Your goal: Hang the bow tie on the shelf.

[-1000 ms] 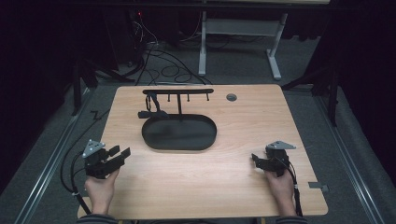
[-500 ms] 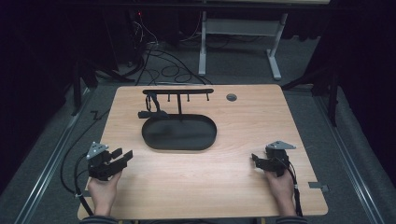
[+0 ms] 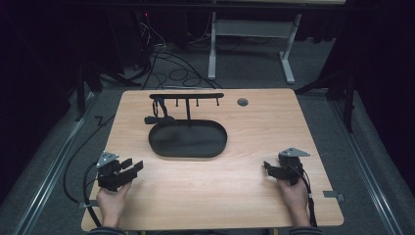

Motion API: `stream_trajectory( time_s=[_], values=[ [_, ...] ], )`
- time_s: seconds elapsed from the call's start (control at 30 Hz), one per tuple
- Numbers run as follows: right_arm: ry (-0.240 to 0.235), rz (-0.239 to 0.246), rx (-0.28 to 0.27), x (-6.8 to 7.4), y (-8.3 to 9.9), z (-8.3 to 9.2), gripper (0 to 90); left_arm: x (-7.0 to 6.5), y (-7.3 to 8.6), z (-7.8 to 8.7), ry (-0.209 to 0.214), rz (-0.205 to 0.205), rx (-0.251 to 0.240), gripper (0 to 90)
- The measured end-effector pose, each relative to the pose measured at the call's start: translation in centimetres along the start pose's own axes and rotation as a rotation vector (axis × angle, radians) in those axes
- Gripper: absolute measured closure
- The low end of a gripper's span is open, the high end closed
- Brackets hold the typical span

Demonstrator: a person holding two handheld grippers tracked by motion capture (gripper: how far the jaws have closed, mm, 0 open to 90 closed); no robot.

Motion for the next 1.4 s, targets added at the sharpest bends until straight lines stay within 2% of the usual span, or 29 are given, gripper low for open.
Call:
stream_trajectory(
  time_s=[0.3, 0.6, 0.77, 0.97, 1.03, 1.13, 1.17, 1.2, 1.23, 1.27, 1.33, 1.4],
  values=[
    [0.0, 0.0, 0.0, 0.0, 0.0, 0.0, 33.2, -0.2, 0.8, -1.1, 0.014, 0.013, 0.026, 49.5],
    [0.0, 0.0, 0.0, 0.0, 0.0, 0.0, 33.2, 0.0, 1.7, -1.8, 0.006, 0.022, 0.05, 49.2],
    [0.0, 0.0, 0.0, 0.0, 0.0, 0.0, 33.2, 0.4, 2.4, -2.3, -0.008, 0.028, 0.06, 48.0],
    [0.0, 0.001, 0.001, 0.0, 0.0, 0.0, 33.2, 1.0, 3.6, -3.3, -0.045, 0.006, 0.099, 47.1],
    [0.0, 0.002, 0.001, 0.0, 0.0, 0.0, 33.2, 1.0, 3.7, -3.5, -0.043, 0.008, 0.099, 47.1],
    [0.0, 0.001, 0.001, 0.0, 0.0, 0.0, 33.2, 1.3, 4.0, -4.0, -0.062, -0.005, 0.111, 47.1],
    [0.0, 0.001, 0.001, 0.0, 0.0, 0.0, 33.2, 1.3, 4.2, -4.4, -0.076, -0.023, 0.112, 47.1],
    [0.0, 0.001, 0.001, 0.0, 0.0, 0.0, 33.2, 1.3, 4.2, -4.4, -0.076, -0.023, 0.112, 47.0],
    [0.0, 0.001, 0.001, 0.0, 0.0, 0.0, 33.2, 1.4, 4.2, -4.5, -0.092, -0.046, 0.112, 47.0],
    [0.0, 0.001, 0.001, 0.0, 0.0, 0.0, 33.2, 1.4, 4.2, -4.5, -0.092, -0.046, 0.112, 47.0],
    [0.0, 0.002, 0.001, 0.0, 0.0, 0.0, 33.2, 1.5, 4.3, -4.8, -0.125, -0.102, 0.113, 46.4],
    [0.0, 0.002, 0.001, 0.0, 0.0, 0.0, 33.2, 1.4, 4.3, -4.9, -0.149, -0.13, 0.127, 45.5]
  ],
)
Point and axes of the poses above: each handheld gripper's, and its own axes: z roughly backward along the jaws, y roughly out of its underside, x roughly to its left, the point moved 10 cm from there along -z, roughly forward along the jaws, and after that the axes turned 15 degrees about y, right-handed, at the moved point
